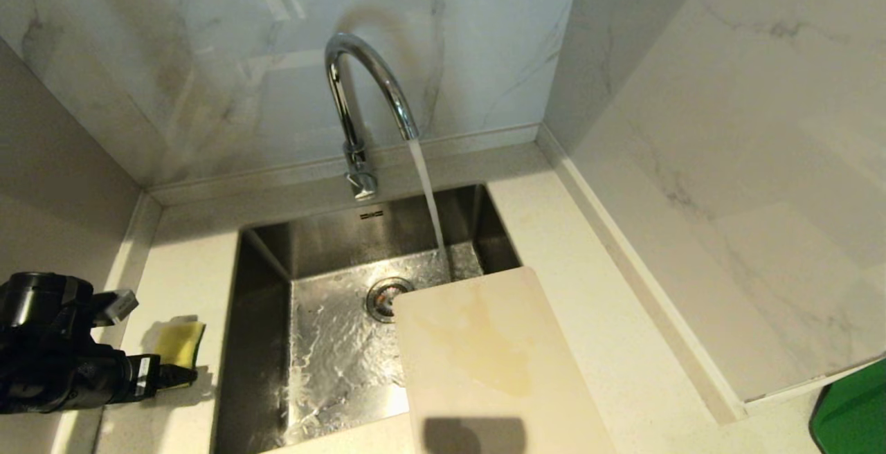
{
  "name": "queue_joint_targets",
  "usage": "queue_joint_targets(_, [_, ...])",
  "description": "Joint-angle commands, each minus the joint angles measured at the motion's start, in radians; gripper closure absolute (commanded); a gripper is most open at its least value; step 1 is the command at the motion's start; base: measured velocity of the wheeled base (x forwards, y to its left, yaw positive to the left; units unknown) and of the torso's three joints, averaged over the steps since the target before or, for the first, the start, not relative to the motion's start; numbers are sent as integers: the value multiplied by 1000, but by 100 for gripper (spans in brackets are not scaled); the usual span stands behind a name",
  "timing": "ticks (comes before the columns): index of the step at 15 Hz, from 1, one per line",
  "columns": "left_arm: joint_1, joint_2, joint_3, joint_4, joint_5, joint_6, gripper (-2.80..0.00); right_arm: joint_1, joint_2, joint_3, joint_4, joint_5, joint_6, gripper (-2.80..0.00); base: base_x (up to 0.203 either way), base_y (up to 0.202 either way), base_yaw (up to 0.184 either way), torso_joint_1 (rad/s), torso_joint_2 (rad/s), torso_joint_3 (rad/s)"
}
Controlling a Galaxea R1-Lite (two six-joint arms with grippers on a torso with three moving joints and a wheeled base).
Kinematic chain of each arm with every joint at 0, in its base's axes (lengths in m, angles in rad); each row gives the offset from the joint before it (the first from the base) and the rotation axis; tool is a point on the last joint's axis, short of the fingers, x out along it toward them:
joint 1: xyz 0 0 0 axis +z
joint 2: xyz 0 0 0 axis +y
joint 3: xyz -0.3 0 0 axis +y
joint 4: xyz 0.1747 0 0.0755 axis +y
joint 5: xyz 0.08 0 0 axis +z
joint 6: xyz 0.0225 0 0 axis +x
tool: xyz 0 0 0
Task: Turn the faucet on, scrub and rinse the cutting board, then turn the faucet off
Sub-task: Pick up the cleaning cloth
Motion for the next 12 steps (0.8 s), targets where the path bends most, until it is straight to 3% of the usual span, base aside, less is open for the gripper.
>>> queue_joint_targets(1, [6, 26, -1, -2, 0, -2, -280, 1, -2, 0, 0, 0, 0, 0, 0, 0, 0, 0, 0, 0])
queue_joint_targets(12, [4, 66, 2, -85, -8, -3, -280, 0, -2, 0, 0, 0, 0, 0, 0, 0, 0, 0, 0, 0])
